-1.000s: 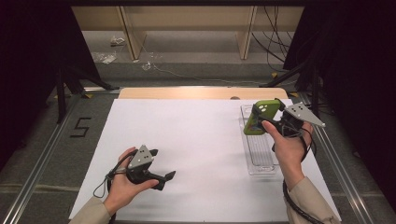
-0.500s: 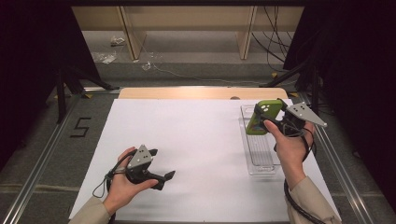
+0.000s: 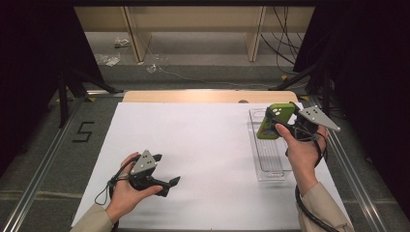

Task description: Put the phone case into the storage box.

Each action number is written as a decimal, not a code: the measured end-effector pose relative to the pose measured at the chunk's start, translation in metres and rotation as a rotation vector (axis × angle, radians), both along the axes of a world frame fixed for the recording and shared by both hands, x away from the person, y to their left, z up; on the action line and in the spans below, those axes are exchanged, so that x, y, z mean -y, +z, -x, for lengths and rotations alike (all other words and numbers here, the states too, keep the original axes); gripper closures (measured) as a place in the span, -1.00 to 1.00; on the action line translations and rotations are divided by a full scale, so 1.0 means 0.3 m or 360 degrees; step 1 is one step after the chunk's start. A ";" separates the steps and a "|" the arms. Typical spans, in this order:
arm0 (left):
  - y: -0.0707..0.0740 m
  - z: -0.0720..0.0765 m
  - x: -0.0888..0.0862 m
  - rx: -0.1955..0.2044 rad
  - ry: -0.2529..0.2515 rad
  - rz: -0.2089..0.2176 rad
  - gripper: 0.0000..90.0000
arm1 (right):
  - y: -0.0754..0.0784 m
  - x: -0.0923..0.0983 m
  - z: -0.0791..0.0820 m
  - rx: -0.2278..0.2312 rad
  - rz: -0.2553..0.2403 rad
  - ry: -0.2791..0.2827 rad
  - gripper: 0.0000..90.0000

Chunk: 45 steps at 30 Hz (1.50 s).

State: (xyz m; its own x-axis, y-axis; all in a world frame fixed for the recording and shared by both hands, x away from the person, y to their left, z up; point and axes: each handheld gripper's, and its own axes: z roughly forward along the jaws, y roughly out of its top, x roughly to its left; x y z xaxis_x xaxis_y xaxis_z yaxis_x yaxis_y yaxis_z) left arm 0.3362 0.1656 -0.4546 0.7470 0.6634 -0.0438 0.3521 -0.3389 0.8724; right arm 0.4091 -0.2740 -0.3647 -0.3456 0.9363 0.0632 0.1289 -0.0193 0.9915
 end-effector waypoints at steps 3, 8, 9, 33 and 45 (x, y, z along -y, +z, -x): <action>-0.001 -0.001 0.000 0.0000 0.0002 0.0004 -1.00 | -0.001 0.005 -0.002 -0.0001 0.0004 -0.0008 -0.60; -0.002 -0.001 0.001 0.0002 0.0001 0.0002 -1.00 | -0.006 0.008 -0.004 -0.0008 0.0008 -0.0016 -0.60; -0.002 -0.001 0.001 0.0002 0.0001 0.0002 -1.00 | -0.007 0.009 -0.005 -0.0008 0.0012 -0.0017 -0.60; -0.003 -0.005 0.000 -0.0003 0.0011 0.0007 -1.00 | -0.025 0.016 -0.032 -0.0031 0.0081 -0.0045 -0.60; -0.004 -0.006 -0.001 -0.0004 0.0016 0.0007 -1.00 | -0.035 0.010 -0.050 -0.0033 0.0108 -0.0050 -0.60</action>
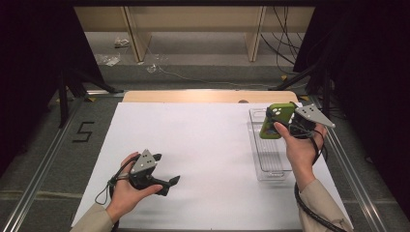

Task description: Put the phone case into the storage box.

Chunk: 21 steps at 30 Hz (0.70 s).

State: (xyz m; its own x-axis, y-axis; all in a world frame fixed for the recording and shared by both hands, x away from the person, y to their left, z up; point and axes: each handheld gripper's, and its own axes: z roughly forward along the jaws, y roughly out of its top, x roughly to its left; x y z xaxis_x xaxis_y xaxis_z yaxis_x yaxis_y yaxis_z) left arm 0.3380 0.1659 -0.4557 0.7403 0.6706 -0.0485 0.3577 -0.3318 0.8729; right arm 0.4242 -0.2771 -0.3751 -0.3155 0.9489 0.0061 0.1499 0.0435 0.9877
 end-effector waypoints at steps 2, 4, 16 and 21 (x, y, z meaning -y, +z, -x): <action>0.000 0.000 0.000 0.0001 0.0000 0.0001 -1.00 | -0.001 -0.001 -0.002 -0.0001 0.0012 -0.0002 -0.60; -0.001 -0.001 0.000 -0.0001 0.0001 0.0000 -1.00 | -0.001 -0.003 -0.005 0.0000 0.0014 0.0000 -0.60; -0.003 -0.001 0.001 -0.0002 0.0000 0.0001 -1.00 | -0.005 -0.009 -0.020 -0.0007 0.0019 0.0000 -0.60; -0.004 -0.002 0.001 -0.0004 0.0004 0.0000 -1.00 | -0.007 -0.010 -0.029 -0.0006 0.0019 -0.0001 -0.60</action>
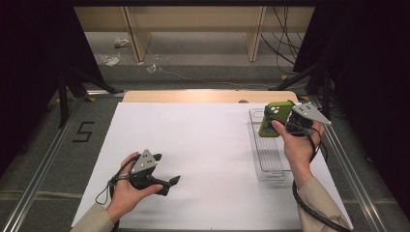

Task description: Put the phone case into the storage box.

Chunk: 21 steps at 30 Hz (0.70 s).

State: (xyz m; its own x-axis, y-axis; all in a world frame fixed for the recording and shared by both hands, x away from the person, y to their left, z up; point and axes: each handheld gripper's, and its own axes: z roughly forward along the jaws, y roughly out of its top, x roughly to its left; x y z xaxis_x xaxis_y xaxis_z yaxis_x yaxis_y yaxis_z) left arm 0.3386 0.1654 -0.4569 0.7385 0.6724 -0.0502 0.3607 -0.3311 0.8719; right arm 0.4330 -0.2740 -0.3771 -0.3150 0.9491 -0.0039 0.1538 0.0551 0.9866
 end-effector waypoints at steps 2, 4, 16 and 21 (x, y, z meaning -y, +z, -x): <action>0.000 0.000 0.000 -0.0001 0.0001 0.0001 -1.00 | -0.001 -0.001 -0.004 0.0001 -0.0004 -0.0002 -0.60; 0.000 0.000 0.000 0.0001 0.0002 0.0002 -1.00 | -0.002 -0.002 -0.007 0.0000 -0.0003 -0.0002 -0.60; -0.001 -0.001 -0.001 -0.0001 0.0004 0.0006 -1.00 | -0.009 -0.006 -0.027 -0.0014 0.0000 -0.0004 -0.60; -0.002 -0.001 -0.001 -0.0002 0.0003 0.0004 -1.00 | -0.008 -0.007 -0.033 -0.0010 -0.0001 -0.0006 -0.60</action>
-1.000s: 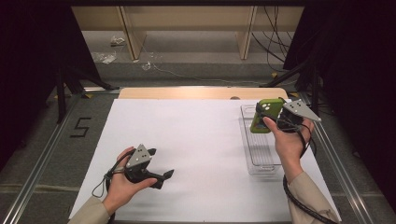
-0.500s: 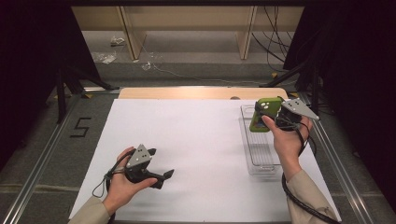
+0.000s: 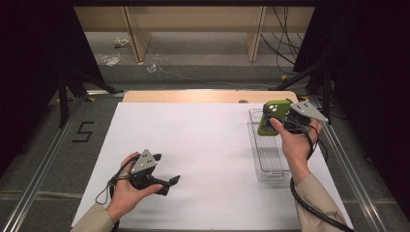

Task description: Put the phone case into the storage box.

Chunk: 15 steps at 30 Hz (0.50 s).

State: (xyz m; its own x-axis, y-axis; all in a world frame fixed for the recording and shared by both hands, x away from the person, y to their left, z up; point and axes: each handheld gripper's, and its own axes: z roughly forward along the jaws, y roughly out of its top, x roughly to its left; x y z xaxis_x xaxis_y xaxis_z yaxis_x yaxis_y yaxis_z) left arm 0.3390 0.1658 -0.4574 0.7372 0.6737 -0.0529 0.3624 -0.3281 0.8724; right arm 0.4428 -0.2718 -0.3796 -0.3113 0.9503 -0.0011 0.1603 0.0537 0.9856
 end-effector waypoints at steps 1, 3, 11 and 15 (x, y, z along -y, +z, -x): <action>0.000 0.000 0.000 -0.0001 0.0000 -0.0001 -1.00 | 0.000 0.000 -0.001 -0.0002 0.0000 -0.0002 -0.60; 0.001 0.000 0.000 0.0001 0.0001 0.0001 -1.00 | 0.000 0.000 -0.003 -0.0005 0.0002 -0.0002 -0.60; 0.001 0.000 0.000 0.0002 0.0000 0.0000 -1.00 | -0.005 -0.001 -0.014 -0.0010 0.0004 -0.0004 -0.60; 0.001 0.000 0.000 0.0002 0.0000 0.0000 -1.00 | -0.008 -0.002 -0.020 -0.0017 0.0008 -0.0006 -0.60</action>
